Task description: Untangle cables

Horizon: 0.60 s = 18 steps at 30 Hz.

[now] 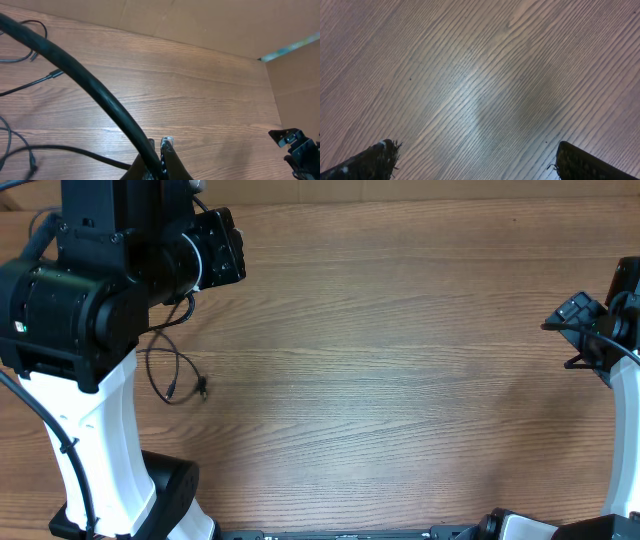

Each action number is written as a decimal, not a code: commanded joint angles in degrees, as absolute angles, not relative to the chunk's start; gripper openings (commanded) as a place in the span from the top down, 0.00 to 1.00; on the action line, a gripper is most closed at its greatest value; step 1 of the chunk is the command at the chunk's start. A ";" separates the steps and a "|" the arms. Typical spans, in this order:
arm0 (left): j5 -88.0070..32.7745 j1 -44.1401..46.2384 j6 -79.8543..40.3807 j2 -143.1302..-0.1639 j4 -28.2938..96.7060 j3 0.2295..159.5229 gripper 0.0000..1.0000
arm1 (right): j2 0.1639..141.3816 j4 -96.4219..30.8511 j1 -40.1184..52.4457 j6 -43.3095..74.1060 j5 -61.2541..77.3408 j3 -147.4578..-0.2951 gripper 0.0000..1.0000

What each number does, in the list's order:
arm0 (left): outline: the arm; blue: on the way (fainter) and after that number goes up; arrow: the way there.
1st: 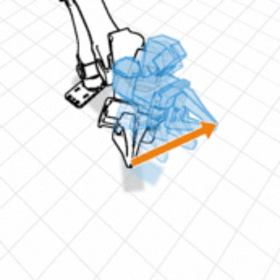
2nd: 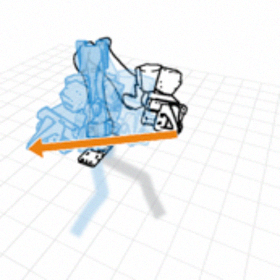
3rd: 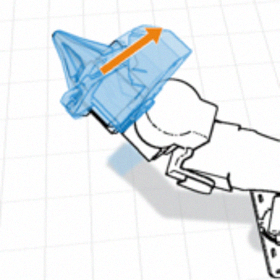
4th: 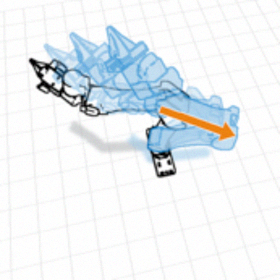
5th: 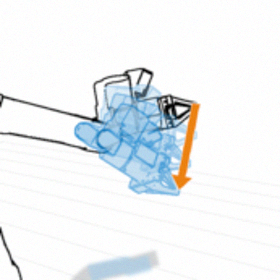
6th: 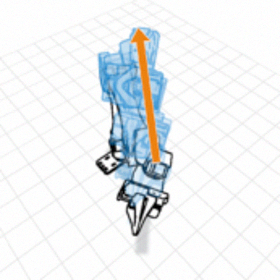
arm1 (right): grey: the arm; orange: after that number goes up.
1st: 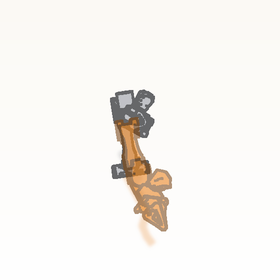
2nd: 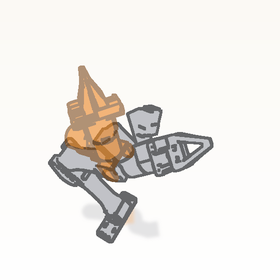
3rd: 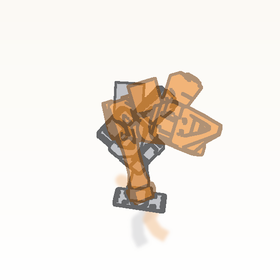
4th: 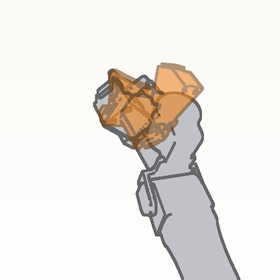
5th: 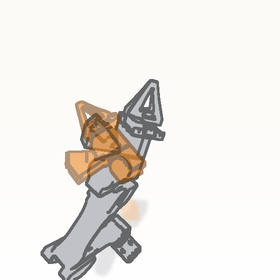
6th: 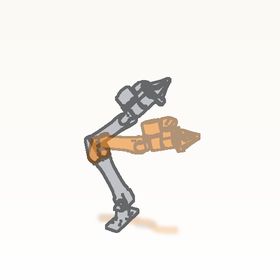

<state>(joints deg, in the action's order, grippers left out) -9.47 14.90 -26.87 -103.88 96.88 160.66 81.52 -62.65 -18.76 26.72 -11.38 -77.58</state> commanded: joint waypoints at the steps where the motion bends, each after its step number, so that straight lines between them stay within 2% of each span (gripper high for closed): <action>1: -10.28 15.00 -27.86 -102.80 96.79 161.07 0.96 | 81.41 -62.46 -19.03 26.59 -11.94 -79.37 0.00; 7: -7.46 15.00 -26.17 -97.41 96.82 155.85 0.96 | 81.41 -62.46 -19.03 26.59 -11.94 -79.37 0.00; 18: -1.17 15.00 -32.45 -80.34 96.79 130.74 0.96 | 81.41 -62.46 -19.03 26.59 -11.94 -79.37 0.00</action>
